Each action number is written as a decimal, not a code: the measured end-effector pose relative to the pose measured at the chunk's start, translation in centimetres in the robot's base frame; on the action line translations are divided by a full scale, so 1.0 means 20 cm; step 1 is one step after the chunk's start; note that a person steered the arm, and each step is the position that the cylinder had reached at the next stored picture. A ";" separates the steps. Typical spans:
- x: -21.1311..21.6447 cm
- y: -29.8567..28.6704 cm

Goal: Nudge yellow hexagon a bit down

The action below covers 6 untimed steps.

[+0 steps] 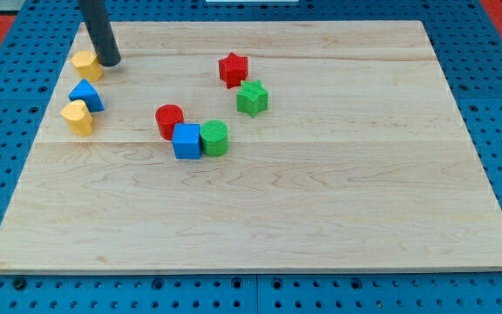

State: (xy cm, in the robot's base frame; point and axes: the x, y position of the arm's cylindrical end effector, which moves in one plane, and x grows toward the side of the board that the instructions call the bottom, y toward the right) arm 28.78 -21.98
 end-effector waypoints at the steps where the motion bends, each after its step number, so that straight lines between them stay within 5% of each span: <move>1: 0.01 0.06; 3: -0.14 0.17; 5: -0.14 -0.38; 6: -0.07 -0.32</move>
